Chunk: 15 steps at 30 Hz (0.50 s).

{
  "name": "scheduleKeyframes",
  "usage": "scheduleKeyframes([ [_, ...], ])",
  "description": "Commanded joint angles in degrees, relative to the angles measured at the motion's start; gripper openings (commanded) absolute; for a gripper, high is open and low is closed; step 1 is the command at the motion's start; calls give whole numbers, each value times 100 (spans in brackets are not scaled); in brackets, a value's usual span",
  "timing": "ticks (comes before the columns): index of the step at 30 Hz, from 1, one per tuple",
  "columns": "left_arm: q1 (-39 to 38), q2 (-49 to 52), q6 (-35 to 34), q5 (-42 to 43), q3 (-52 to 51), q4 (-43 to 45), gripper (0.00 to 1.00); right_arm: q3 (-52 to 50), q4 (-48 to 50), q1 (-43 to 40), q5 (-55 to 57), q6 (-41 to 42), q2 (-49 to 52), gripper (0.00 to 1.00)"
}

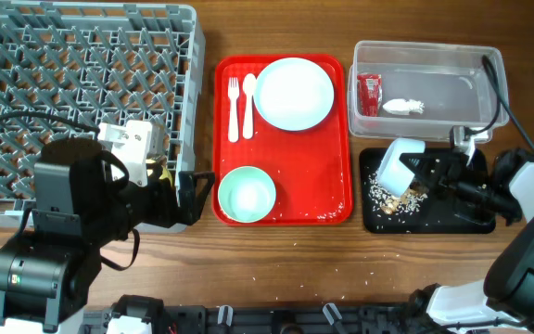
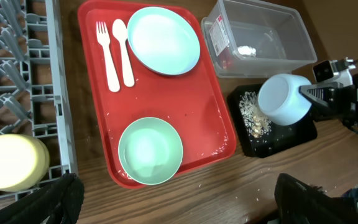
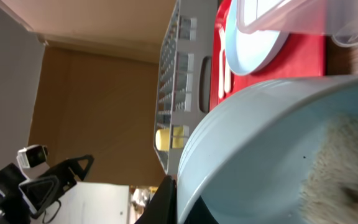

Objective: Sort waste into correct bins and load items into the dishwasher rack
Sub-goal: 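Tip the bowl to dump food scraps onto the black tray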

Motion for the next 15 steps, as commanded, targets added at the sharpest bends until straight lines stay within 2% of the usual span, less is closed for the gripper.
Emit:
scheduleKeyframes([
  [1, -24, -15, -57, 87, 70, 11, 100, 0, -179, -66, -354, -723, 20, 4],
  [4, -26, -15, -57, 90, 70, 11, 100, 0, -275, -66, -157, -767, 20, 4],
  [5, -24, -15, -57, 87, 70, 11, 100, 0, -601, -66, -195, -1032, 2, 4],
  [6, -24, -15, -59, 87, 70, 11, 100, 2, -1051, -66, -201, -1873, -37, 4],
  [7, -26, -15, -57, 87, 70, 11, 100, 2, -1016, -70, -175, -1993, -46, 4],
  [8, -24, -15, -57, 87, 70, 11, 100, 2, -1141, -68, -343, -1596, -48, 4],
  [10, -24, -15, -57, 87, 70, 11, 100, 2, -1698, -70, -457, -2791, -197, 4],
  [11, -26, -15, -57, 87, 70, 11, 100, 2, -1309, -92, -350, -2234, -197, 4],
  [12, -24, -15, -57, 87, 70, 11, 100, 2, -1064, -94, -326, -1241, -179, 4],
  [13, -24, -15, -57, 87, 70, 11, 100, 17, -1294, -79, -330, -1537, -238, 4],
  [14, -26, -15, -57, 87, 70, 11, 100, 44, -1661, -63, -249, -2507, -378, 4],
  [15, -26, -15, -57, 87, 70, 11, 100, 46, -1370, -70, -98, -2352, -444, 4],
])
